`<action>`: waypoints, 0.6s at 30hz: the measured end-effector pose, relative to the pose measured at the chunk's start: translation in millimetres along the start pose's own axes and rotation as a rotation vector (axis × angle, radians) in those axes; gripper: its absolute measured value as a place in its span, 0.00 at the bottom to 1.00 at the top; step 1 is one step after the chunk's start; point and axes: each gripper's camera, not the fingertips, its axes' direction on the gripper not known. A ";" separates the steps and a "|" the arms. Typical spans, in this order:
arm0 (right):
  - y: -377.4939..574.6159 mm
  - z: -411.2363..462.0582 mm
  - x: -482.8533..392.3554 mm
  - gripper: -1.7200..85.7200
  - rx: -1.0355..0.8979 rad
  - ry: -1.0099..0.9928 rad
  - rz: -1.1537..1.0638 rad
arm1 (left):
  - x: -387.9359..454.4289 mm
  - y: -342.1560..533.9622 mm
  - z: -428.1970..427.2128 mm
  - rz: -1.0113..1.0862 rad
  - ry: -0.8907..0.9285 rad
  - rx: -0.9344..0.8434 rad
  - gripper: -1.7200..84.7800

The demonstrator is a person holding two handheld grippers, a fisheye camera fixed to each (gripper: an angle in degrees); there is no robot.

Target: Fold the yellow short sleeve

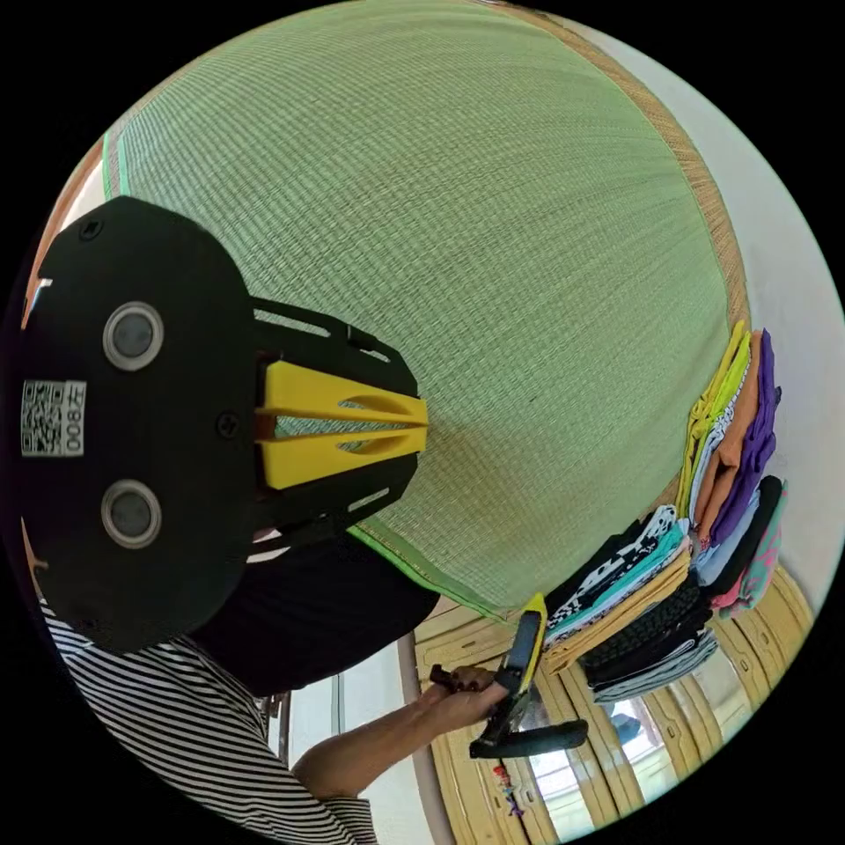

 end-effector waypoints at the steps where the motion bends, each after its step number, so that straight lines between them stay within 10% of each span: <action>1: -6.9 -20.1 8.5 0.03 0.064 0.026 0.018 | -1.0 0.4 0.9 -0.006 0.007 -0.004 0.02; 18: -144.0 -43.0 119.3 0.06 0.181 0.329 0.200 | 6.2 9.0 17.0 -0.019 0.247 0.058 0.02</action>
